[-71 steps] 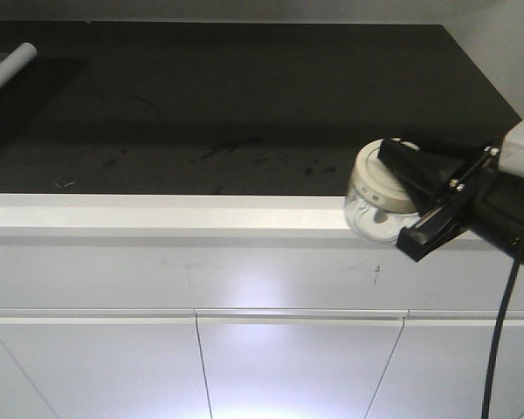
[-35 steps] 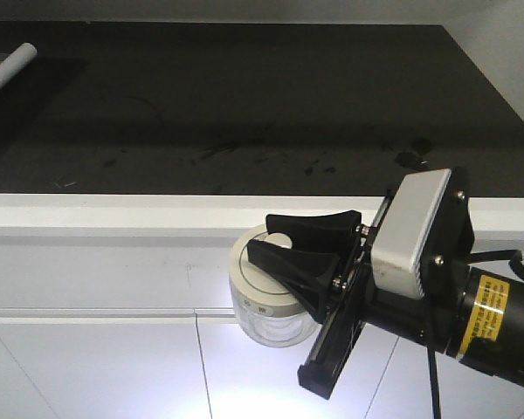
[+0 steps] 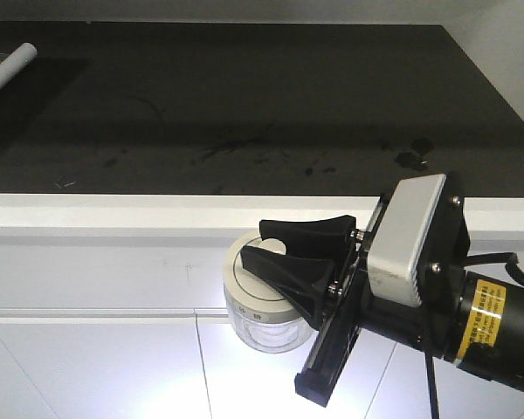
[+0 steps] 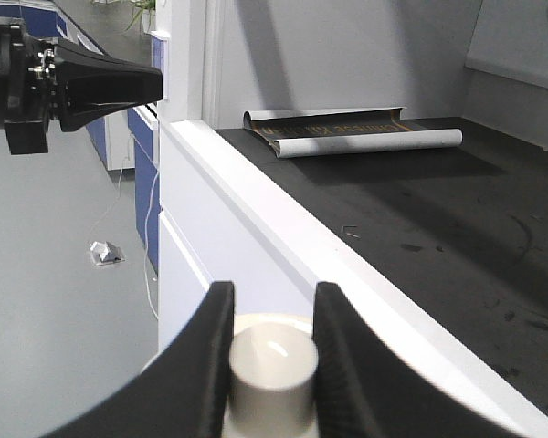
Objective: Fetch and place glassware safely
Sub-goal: 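Lift the glass jar with the right gripper out of the hood, then hold the jar in the right gripper while turning from the hood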
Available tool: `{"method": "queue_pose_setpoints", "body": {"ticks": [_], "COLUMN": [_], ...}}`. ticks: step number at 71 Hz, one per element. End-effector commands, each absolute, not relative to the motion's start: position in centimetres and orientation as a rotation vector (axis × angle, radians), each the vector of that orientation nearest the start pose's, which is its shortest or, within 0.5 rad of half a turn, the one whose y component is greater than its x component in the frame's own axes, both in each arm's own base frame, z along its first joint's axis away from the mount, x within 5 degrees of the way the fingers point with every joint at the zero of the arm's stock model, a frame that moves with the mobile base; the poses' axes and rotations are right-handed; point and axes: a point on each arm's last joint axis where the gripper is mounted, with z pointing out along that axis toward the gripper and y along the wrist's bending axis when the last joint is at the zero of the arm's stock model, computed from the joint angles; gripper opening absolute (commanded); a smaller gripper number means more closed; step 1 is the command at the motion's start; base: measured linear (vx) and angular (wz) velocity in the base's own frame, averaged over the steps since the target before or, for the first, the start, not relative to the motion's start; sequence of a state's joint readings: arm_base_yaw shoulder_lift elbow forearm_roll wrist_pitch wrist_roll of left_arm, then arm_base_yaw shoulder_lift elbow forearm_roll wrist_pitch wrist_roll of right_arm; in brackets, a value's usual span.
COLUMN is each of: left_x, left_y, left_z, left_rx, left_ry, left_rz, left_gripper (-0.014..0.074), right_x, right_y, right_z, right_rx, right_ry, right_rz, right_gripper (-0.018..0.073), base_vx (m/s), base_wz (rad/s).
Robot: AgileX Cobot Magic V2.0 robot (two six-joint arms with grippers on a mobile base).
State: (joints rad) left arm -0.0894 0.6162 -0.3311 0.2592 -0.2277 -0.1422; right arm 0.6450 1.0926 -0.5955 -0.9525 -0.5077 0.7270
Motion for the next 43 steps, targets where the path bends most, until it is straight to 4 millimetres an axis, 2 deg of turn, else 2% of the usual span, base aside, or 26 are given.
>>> {"method": "queue_pose_setpoints", "body": {"ticks": [1, 43], "left_x": [13.17, 13.17], "left_y": [-1.94, -1.94], "left_z": [30.70, 30.70], "left_rx": [0.194, 0.194], "left_ry": [1.444, 1.444], "left_rz": [-0.059, -0.059], "left_gripper": [-0.0007, -0.0007], "right_x": [15.47, 15.48], "right_y": [16.51, 16.51], "right_z": [32.45, 32.43], "right_rx": [-0.908, -0.909], "right_ry": [1.320, 1.322], "right_rz": [0.763, 0.761], "right_gripper": [0.0000, 0.0000], "base_vx": [0.00, 0.00], "base_wz": [0.00, 0.00]}}
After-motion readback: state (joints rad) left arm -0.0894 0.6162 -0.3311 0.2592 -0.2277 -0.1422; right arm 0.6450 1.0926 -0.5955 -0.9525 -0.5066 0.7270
